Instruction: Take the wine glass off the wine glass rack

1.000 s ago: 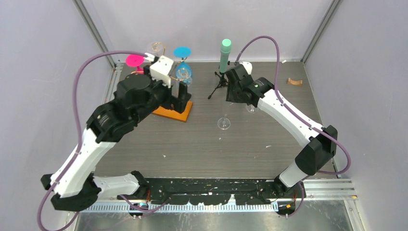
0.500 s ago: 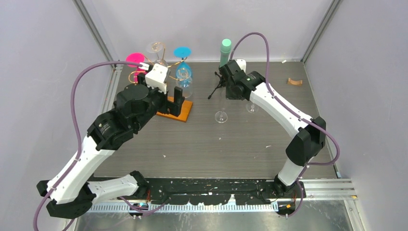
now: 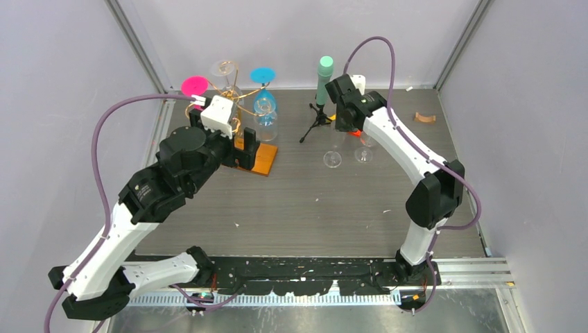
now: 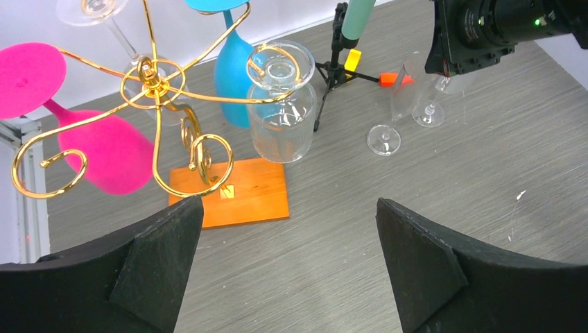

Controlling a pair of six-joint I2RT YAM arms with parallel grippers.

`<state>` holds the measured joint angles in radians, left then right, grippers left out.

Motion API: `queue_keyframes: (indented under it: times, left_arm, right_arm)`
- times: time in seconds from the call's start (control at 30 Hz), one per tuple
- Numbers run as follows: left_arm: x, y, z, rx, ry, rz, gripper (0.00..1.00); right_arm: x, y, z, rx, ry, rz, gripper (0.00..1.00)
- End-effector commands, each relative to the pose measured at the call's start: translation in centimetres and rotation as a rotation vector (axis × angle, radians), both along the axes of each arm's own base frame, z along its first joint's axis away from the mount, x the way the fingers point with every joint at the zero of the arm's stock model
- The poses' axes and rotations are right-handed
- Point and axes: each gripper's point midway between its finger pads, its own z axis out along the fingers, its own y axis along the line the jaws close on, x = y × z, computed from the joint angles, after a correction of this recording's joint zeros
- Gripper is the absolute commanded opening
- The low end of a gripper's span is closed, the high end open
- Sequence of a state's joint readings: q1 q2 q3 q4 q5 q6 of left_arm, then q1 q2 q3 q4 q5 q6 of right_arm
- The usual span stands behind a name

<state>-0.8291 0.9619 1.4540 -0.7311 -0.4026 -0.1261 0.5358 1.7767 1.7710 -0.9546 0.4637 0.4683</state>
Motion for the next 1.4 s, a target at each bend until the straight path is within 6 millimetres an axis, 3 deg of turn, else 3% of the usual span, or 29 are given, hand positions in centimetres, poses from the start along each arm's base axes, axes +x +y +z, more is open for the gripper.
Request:
queue_keyframes:
  times: [0.0, 0.13, 0.3, 0.5, 0.7, 0.8, 0.9, 0.93, 0.97, 1.0, 1.03, 1.07, 1.1, 1.17, 1.37]
  left_arm:
    - [0.3, 0.6, 0.6, -0.015, -0.024, 0.036, 0.99]
    - [0.5, 0.8, 0.4, -0.027, -0.009, 0.064, 1.0]
    - [0.7, 1.1, 0.5, -0.028, -0.006, 0.087, 1.0]
    - [1.2, 1.1, 1.2, -0.038, -0.024, 0.106, 1.0]
    - [2.5, 1.7, 1.1, -0.067, 0.018, 0.156, 1.0]
    - [3.2, 1.6, 1.0, -0.108, 0.05, 0.149, 1.0]
    - [3.6, 1.4, 1.0, -0.147, 0.073, 0.13, 1.0]
    - [3.8, 1.3, 0.9, -0.158, 0.081, 0.123, 1.0]
    - [3.9, 1.1, 0.9, -0.169, 0.088, 0.111, 1.0]
    - [4.0, 1.1, 0.9, -0.178, 0.093, 0.109, 1.0]
    - [4.1, 1.0, 0.8, -0.183, 0.096, 0.108, 1.0]
    - [4.2, 1.0, 0.9, -0.189, 0.096, 0.104, 1.0]
    - [4.2, 1.0, 0.9, -0.193, 0.095, 0.101, 1.0]
    - [4.1, 0.8, 0.9, -0.185, 0.083, 0.08, 1.0]
    - [3.2, 0.8, 1.3, -0.204, 0.043, 0.043, 1.0]
  right_arm:
    - [1.7, 0.2, 1.6, 0.01, -0.058, -0.001, 0.01]
    - [2.2, 0.6, 1.7, 0.039, -0.052, 0.009, 0.06]
    - [2.3, 0.5, 2.8, 0.057, -0.071, -0.003, 0.27]
    - [1.9, 0.8, 7.0, 0.131, -0.155, 0.014, 0.45]
    - [0.6, 2.2, 11.9, 0.284, -0.253, 0.079, 0.51]
    - [-0.3, 4.7, 13.7, 0.443, -0.289, 0.161, 0.52]
    - [-2.6, 7.6, 15.3, 0.638, -0.294, 0.283, 0.52]
    - [-3.0, 8.3, 17.6, 0.731, -0.351, 0.298, 0.53]
    - [-3.7, 9.4, 16.9, 0.785, -0.316, 0.337, 0.54]
    - [-4.0, 10.0, 19.2, 0.884, -0.372, 0.35, 0.56]
    - [-4.7, 11.0, 18.3, 0.936, -0.335, 0.372, 0.58]
    - [-4.9, 11.8, 20.2, 1.027, -0.38, 0.388, 0.59]
    - [-5.5, 12.8, 19.7, 1.069, -0.352, 0.413, 0.62]
    - [-5.9, 14.4, 21.4, 1.196, -0.377, 0.437, 0.63]
    - [-5.6, 17.8, 21.7, 1.308, -0.384, 0.425, 0.64]
